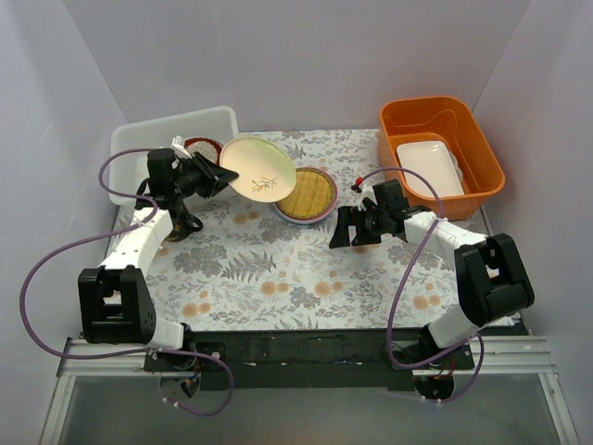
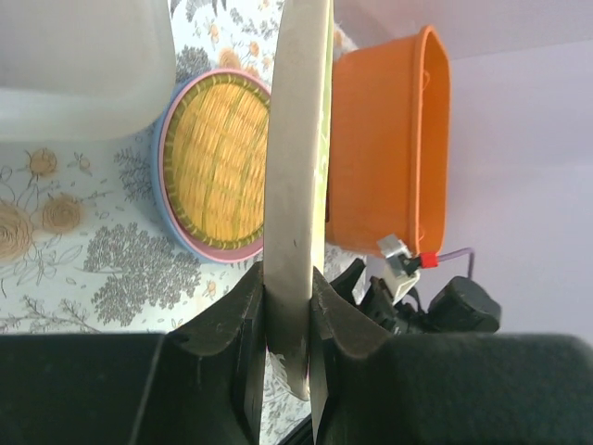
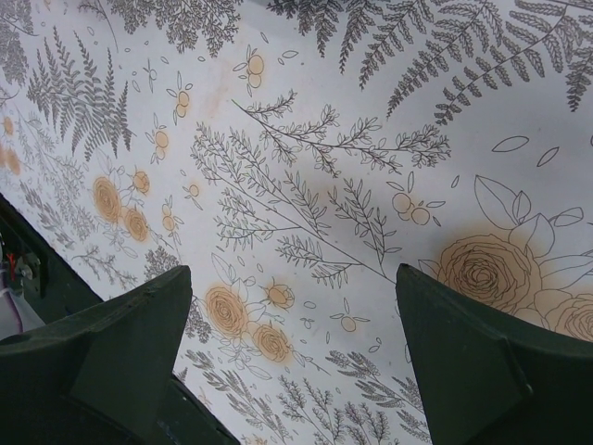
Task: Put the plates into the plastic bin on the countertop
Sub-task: Place the plate in the plastic bin.
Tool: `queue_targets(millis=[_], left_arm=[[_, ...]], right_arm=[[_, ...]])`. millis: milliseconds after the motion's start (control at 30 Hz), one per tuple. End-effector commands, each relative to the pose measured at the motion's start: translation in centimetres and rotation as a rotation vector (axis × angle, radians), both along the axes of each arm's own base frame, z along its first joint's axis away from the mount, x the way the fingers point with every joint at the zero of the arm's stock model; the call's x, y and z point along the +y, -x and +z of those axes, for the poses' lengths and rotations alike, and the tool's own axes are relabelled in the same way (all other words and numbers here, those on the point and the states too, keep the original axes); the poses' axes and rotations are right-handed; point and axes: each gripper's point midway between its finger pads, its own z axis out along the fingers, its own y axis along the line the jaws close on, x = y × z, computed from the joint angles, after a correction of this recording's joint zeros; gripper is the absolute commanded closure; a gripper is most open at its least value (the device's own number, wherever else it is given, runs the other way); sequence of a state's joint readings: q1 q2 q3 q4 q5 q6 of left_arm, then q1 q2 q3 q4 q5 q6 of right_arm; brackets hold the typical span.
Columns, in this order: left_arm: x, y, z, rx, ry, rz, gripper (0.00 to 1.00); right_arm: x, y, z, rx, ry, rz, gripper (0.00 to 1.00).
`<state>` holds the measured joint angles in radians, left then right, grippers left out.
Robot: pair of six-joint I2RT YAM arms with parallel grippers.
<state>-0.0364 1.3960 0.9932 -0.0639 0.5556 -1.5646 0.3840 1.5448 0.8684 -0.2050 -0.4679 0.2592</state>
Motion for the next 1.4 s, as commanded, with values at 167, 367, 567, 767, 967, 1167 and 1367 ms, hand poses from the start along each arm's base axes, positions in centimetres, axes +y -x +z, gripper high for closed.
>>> queue_targets(millis=[167,367,567,767,967,1167,1367], left_arm=[[4.0,-2.4,7.6,-0.222,0.104,-0.03,1.0],[6.9,-3.5,7.2,-0.221,0.114,0.013,1.0],[9.4,-4.7,6.6,-0.206,0.108,0.071,1.0],[11.0,-5.7,6.3,-0.197,0.098,0.099,1.0],[13.0,-6.9,5.3,-0.176,0.067,0.149,1.0],[15.1,-7.6,4.6,-0.167,0.076,0.198,1.0],[16.3,-8.4,3.6,-0.155,0.078,0.233,1.0]], right_arm=[[0.6,-1.0,0.6,-0.03,-0.011,0.018,0.02],[0.7,-1.1,0.4,-0.027,-0.01,0.016,0.02],[0.7,-1.2,0.5,-0.027,-0.01,0.014,0.02],[0.7,-1.2,0.4,-0.025,-0.01,0.017,0.02],[0.8,-1.3,0.6,-0.028,-0.014,0.014,0.02],[0.7,-1.2,0.4,-0.022,-0.01,0.015,0.02],[0.7,-1.2,0.2,-0.018,-0.01,0.014,0.02]])
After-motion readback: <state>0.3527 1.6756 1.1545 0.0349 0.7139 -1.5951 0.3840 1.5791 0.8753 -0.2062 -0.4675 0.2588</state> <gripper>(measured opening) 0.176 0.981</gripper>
